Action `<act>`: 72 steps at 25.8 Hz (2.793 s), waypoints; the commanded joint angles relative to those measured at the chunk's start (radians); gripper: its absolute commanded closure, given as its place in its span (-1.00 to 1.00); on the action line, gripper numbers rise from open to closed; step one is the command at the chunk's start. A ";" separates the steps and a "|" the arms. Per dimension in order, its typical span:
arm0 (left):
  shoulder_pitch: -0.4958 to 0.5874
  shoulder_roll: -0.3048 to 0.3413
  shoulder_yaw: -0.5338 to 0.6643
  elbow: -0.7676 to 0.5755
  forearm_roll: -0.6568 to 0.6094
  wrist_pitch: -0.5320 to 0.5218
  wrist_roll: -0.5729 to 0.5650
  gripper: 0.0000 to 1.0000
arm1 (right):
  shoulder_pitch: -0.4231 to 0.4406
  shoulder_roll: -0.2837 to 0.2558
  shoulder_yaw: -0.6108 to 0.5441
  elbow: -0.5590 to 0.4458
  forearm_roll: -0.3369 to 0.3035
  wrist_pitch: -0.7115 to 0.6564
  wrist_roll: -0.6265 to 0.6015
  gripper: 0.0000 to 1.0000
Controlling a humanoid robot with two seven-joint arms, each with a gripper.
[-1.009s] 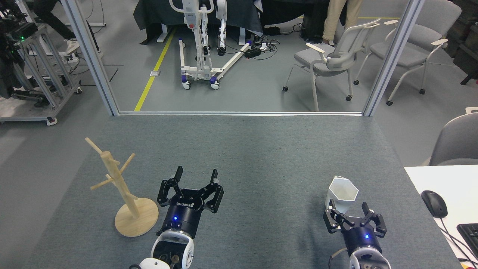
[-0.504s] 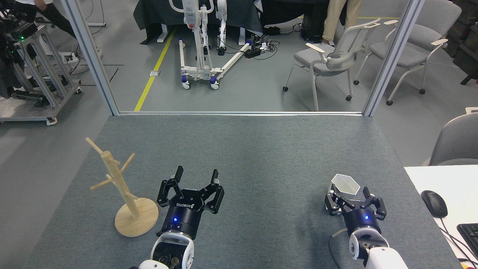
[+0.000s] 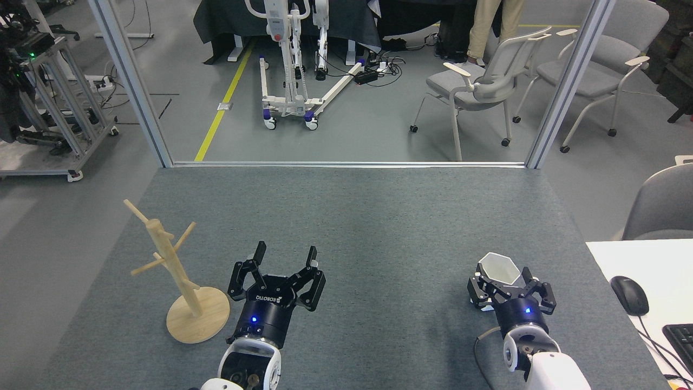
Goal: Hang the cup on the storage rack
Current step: 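Hold the white cup steady in the right gripper, then lift the cup with the right arm toward the table center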
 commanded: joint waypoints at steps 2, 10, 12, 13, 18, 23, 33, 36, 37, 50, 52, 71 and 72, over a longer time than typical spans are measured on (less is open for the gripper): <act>-0.002 0.000 -0.001 -0.001 0.000 -0.009 0.000 -1.00 | 0.000 0.003 0.008 0.011 0.000 -0.003 0.001 -1.00; -0.001 0.000 -0.001 0.001 0.000 -0.027 0.000 -1.00 | -0.037 0.008 0.051 0.046 -0.006 -0.003 0.001 -1.00; -0.001 0.000 -0.001 0.002 0.002 -0.027 0.000 -1.00 | -0.048 0.008 0.060 0.061 -0.008 -0.003 0.001 -1.00; -0.001 0.000 -0.001 0.002 0.002 -0.027 0.000 -1.00 | -0.052 0.008 0.062 0.068 -0.009 -0.003 0.001 -1.00; -0.001 0.000 -0.001 0.002 0.002 -0.027 0.000 -1.00 | -0.060 0.009 0.071 0.071 -0.011 0.005 0.001 -0.84; 0.001 0.000 -0.001 0.002 0.002 -0.027 0.000 -1.00 | -0.062 0.008 0.072 0.068 -0.011 0.009 0.001 0.15; 0.012 0.002 -0.003 0.001 0.002 -0.027 0.000 -1.00 | -0.128 -0.003 0.071 -0.127 -0.014 0.017 0.246 0.86; 0.012 0.005 -0.003 0.001 0.002 -0.027 0.000 -1.00 | -0.177 -0.006 0.112 -0.202 -0.029 0.064 0.340 0.85; 0.012 0.005 -0.003 -0.001 0.002 -0.027 0.001 -1.00 | -0.197 -0.006 0.149 -0.224 -0.035 0.087 0.358 0.85; 0.013 0.005 -0.021 0.001 0.002 -0.210 0.081 -1.00 | -0.488 0.083 0.523 -0.350 -0.043 0.495 0.605 0.85; 0.019 0.005 -0.042 0.004 0.000 -0.233 0.079 -1.00 | -0.503 0.095 0.548 -0.379 -0.035 0.525 0.642 0.86; 0.025 -0.064 -0.253 0.019 -0.012 0.082 0.081 -0.99 | -0.514 0.164 0.549 -0.459 0.126 0.561 0.784 0.92; 0.012 -0.075 -0.253 0.024 -0.012 0.090 0.079 -0.98 | -0.514 0.164 0.548 -0.460 0.127 0.563 0.797 0.92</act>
